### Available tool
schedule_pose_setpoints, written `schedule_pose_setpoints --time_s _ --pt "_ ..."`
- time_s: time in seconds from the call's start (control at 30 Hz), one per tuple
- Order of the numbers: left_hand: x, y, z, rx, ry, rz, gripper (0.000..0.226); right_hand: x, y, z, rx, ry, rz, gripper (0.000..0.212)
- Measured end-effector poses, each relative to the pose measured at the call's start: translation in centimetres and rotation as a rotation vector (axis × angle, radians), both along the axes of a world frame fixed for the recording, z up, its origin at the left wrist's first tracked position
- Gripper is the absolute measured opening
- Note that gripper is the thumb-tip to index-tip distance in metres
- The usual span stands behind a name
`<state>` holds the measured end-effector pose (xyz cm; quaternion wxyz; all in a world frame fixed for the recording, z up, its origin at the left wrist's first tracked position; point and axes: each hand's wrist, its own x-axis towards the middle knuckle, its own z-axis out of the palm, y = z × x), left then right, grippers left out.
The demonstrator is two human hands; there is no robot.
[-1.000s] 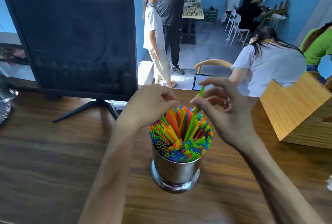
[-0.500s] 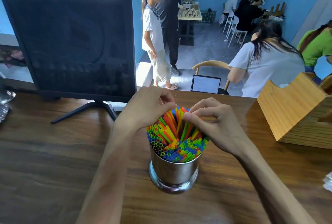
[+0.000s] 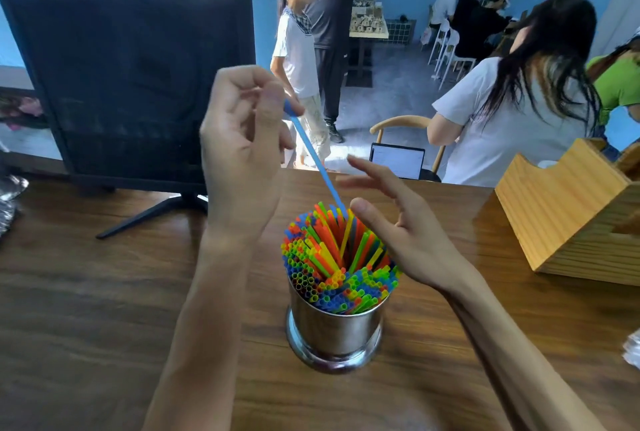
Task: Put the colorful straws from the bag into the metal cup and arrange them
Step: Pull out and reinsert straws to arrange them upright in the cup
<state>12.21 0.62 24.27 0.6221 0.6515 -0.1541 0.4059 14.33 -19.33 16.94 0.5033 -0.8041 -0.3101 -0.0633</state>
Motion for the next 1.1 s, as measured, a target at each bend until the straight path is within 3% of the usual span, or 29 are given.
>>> schedule_pose_setpoints --time_s 0.2,0.37,0.5,0.63,0.73,0.8,0.9,0.97,1.1 --pt "-0.5 0.5 0.2 -0.161 -0.107 0.053 0.006 0.0 -0.7 0.4 0.118 0.0 0.006 0.022" --pt "-0.4 2.1 -0.7 -0.144 0.045 0.0 0.003 -0.1 -2.1 1.5 0.633 0.186 -0.106 0.01" --pt "-0.7 3.4 -1.3 0.069 0.261 -0.161 0.011 0.8 -3.4 3.1 1.013 0.326 -0.282 0.004" --pt "-1.5 3.3 -1.5 0.435 0.417 -0.405 0.026 1.5 -3.8 4.3 1.202 0.276 -0.298 0.006" --pt "-1.5 2.6 -1.7 0.695 0.526 -0.524 0.026 1.6 -3.2 4.4 1.127 0.148 -0.327 0.004" --pt "-1.0 2.3 -2.1 0.696 0.576 -0.514 0.021 1.5 -2.8 4.3 1.043 0.039 -0.345 0.007" --pt "0.4 1.8 -3.1 0.609 0.569 -0.29 0.013 1.1 -2.0 3.7 0.887 -0.094 -0.315 0.009" --pt "1.3 1.6 -4.0 0.677 0.623 -0.145 0.014 0.5 -1.2 2.8 0.718 -0.108 -0.287 0.013" --pt "2.0 1.4 -4.9 0.794 0.664 -0.083 0.008 -0.9 -0.4 0.9 0.308 -0.115 -0.169 0.012"
